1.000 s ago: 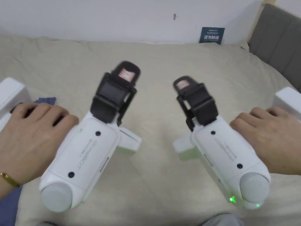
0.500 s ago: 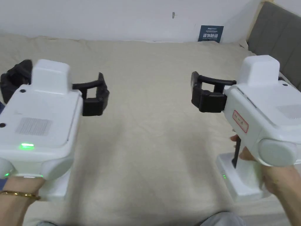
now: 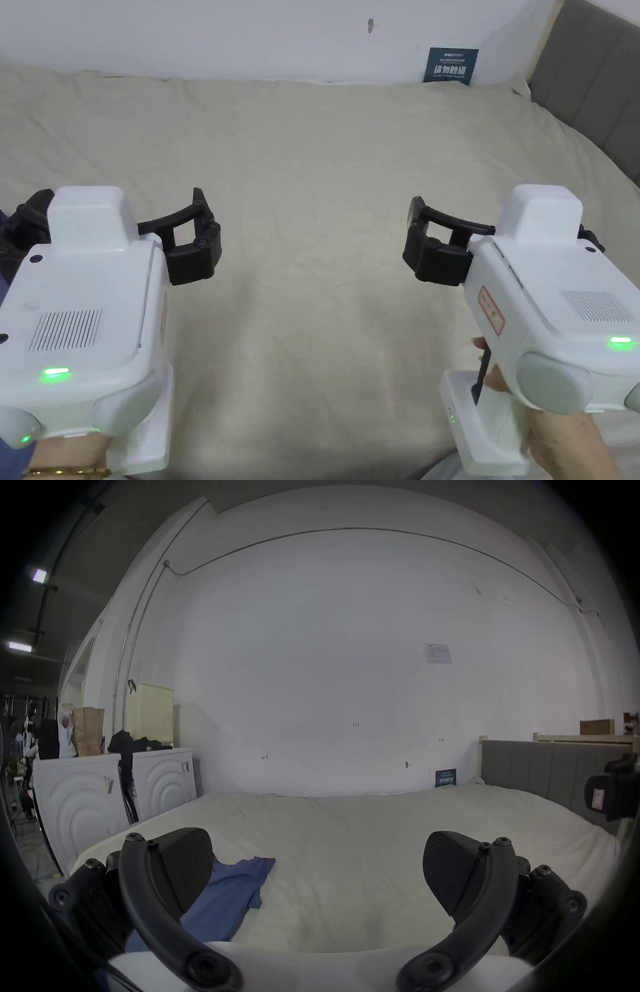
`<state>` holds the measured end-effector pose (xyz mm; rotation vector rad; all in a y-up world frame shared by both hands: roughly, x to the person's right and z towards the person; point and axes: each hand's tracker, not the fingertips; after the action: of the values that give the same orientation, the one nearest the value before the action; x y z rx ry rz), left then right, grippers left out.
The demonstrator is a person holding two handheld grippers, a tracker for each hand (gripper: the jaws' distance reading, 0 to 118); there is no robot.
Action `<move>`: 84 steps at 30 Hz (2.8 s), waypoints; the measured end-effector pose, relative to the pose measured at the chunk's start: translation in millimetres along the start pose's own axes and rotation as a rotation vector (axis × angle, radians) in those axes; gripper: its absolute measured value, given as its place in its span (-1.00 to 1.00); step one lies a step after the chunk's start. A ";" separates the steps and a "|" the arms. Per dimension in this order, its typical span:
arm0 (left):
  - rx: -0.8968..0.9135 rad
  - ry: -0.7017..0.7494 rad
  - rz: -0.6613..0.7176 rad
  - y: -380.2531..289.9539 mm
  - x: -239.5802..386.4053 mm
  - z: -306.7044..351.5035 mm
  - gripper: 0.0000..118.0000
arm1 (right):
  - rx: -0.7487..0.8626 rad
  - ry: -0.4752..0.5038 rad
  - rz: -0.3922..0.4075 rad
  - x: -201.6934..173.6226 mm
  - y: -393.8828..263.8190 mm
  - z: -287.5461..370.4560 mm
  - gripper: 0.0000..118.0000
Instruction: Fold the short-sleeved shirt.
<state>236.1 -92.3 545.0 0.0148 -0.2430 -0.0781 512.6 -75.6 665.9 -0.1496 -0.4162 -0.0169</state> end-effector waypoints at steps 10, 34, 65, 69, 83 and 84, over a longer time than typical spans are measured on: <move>0.004 -0.030 -0.022 -0.1 7.5 4.9 1.00 | 0.023 0.007 0.015 -3.8 3.1 6.3 1.00; -0.026 -0.049 0.003 6.4 7.0 8.6 -1.00 | -0.014 0.019 0.012 -6.4 7.2 6.5 -0.98; -0.049 0.355 -0.012 4.5 -126.4 74.6 -1.00 | 0.008 0.434 0.091 -145.0 13.6 -10.9 -0.98; -0.066 0.423 -0.011 2.3 -147.7 91.6 -1.00 | 0.007 0.500 0.101 -170.1 13.0 -10.3 -0.98; -0.195 0.425 0.044 -8.2 -185.8 75.5 -0.38 | -0.012 0.588 0.127 -205.5 12.0 -7.2 -0.98; -0.228 0.400 0.041 -8.3 -190.3 65.3 -0.05 | -0.016 0.588 0.127 -206.4 12.1 -8.1 -0.98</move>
<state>35.6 -85.9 562.6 -0.1998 0.1665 -0.0604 327.7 -67.7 573.5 -0.1783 0.1807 0.0605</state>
